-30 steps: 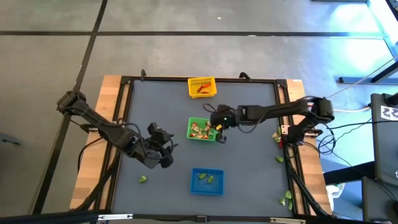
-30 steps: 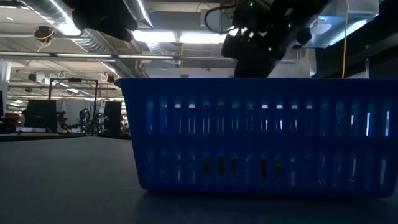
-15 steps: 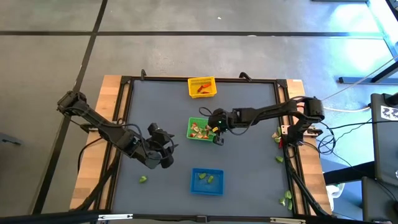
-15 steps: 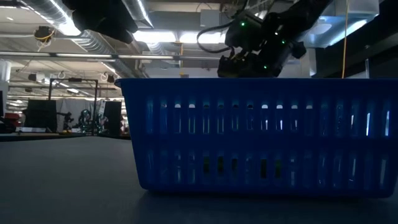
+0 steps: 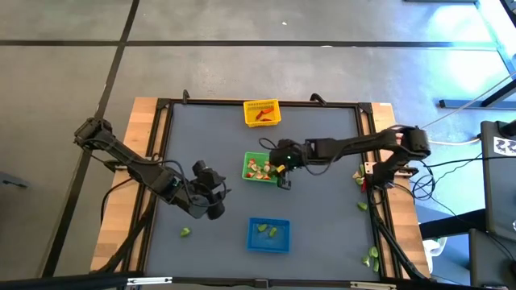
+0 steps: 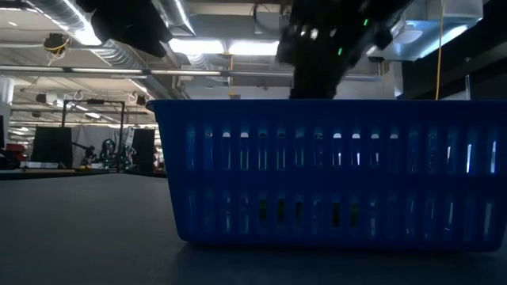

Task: Sort produce into baskets
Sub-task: Put the green chili pepper into the blue bin

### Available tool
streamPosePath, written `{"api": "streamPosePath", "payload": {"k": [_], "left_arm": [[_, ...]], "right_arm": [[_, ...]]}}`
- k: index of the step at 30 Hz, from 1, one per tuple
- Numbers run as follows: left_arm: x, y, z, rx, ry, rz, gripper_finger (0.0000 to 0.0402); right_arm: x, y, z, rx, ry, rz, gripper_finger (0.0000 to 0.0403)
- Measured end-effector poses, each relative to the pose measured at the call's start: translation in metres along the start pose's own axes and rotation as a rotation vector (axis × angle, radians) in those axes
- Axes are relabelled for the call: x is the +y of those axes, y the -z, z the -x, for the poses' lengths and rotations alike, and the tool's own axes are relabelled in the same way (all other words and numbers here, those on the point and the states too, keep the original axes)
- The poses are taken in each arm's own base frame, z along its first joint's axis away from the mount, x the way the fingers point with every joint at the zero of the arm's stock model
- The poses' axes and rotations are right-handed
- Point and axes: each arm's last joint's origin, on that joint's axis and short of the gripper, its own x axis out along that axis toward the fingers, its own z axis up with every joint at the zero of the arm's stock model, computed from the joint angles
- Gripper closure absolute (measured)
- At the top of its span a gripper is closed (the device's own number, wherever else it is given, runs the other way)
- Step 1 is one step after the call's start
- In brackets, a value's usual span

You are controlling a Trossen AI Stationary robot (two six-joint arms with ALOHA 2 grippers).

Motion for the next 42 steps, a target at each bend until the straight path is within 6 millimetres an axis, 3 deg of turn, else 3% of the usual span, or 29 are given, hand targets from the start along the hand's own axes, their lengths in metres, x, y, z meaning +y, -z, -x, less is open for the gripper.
{"api": "streamPosePath", "payload": {"k": [5, 11, 17, 25, 34, 42], "left_arm": [[-0.001, 0.001, 0.000, 0.042, 0.045, 0.000, 0.0195], [0.000, 0.001, -0.013, 0.165, 0.120, -0.034, 0.0162], [-0.010, 0.013, -0.019, 0.339, 0.236, 0.001, 0.0138], [-0.028, 0.044, 0.001, 0.526, 0.246, 0.079, 0.0137], [-0.037, 0.081, 0.023, 0.734, 0.155, 0.123, 0.0137], [-0.050, 0.108, 0.030, 0.789, 0.097, 0.110, 0.0137]], "right_arm": [[0.028, -0.014, 0.023, -0.113, -0.041, 0.080, 0.0225], [0.049, -0.014, 0.025, -0.136, -0.075, 0.121, 0.0222], [0.066, -0.011, 0.025, -0.138, -0.049, 0.146, 0.0195], [0.080, -0.005, 0.026, -0.109, -0.075, 0.160, 0.0162], [0.082, -0.003, 0.023, -0.096, -0.077, 0.166, 0.0166], [0.082, -0.003, 0.023, -0.092, -0.076, 0.167, 0.0166]]}}
